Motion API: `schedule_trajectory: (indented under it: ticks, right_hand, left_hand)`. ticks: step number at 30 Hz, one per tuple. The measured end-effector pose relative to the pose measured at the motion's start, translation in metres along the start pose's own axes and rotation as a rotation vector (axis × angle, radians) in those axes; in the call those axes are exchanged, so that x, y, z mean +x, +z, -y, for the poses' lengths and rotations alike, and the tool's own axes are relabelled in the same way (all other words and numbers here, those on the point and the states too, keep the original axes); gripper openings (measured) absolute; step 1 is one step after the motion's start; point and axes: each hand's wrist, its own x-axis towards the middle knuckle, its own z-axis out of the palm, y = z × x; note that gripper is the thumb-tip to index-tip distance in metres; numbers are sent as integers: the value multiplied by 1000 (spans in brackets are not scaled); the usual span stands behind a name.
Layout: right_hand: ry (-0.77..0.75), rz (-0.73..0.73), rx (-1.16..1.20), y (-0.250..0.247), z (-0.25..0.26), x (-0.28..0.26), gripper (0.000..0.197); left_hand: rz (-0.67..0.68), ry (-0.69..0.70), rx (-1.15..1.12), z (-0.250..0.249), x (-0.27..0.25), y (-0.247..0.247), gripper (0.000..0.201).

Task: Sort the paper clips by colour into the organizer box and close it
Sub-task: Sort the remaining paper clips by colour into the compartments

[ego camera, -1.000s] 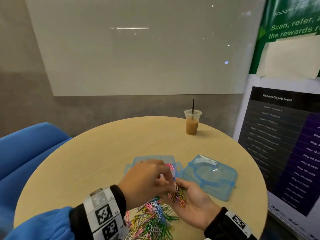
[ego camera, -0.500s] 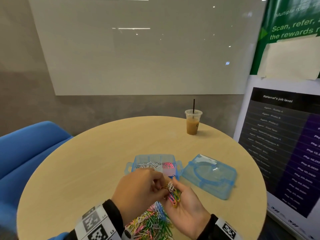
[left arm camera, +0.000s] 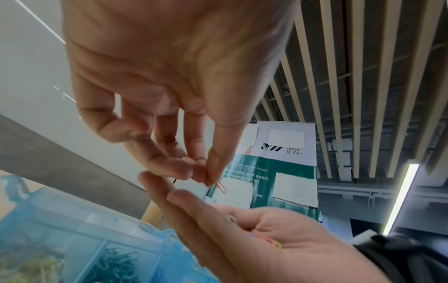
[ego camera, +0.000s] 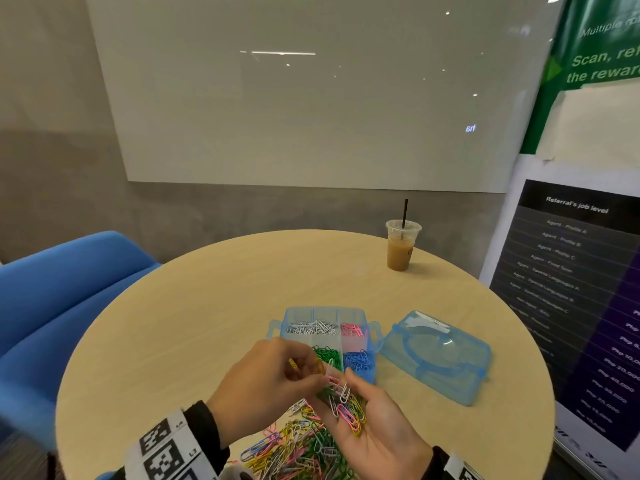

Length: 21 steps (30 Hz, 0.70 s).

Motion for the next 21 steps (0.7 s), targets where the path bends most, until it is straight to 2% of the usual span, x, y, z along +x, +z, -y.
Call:
schedule_trajectory:
  ticks: [5, 11, 16, 21]
  right_hand:
    - [13, -25, -17, 1, -2, 1, 55]
    - [17, 13, 16, 1, -1, 0, 49]
    - [27, 37, 18, 4, -4, 0, 54]
    - [-2, -15, 57, 7, 1, 0, 47]
  left_hand:
    - [3, 4, -31, 5, 0, -4, 25]
    - [8, -7, -54, 5, 0, -9, 25]
    - [-21, -50, -14, 5, 0, -8, 20]
    - [-33, -40, -76, 9, 1, -11, 23]
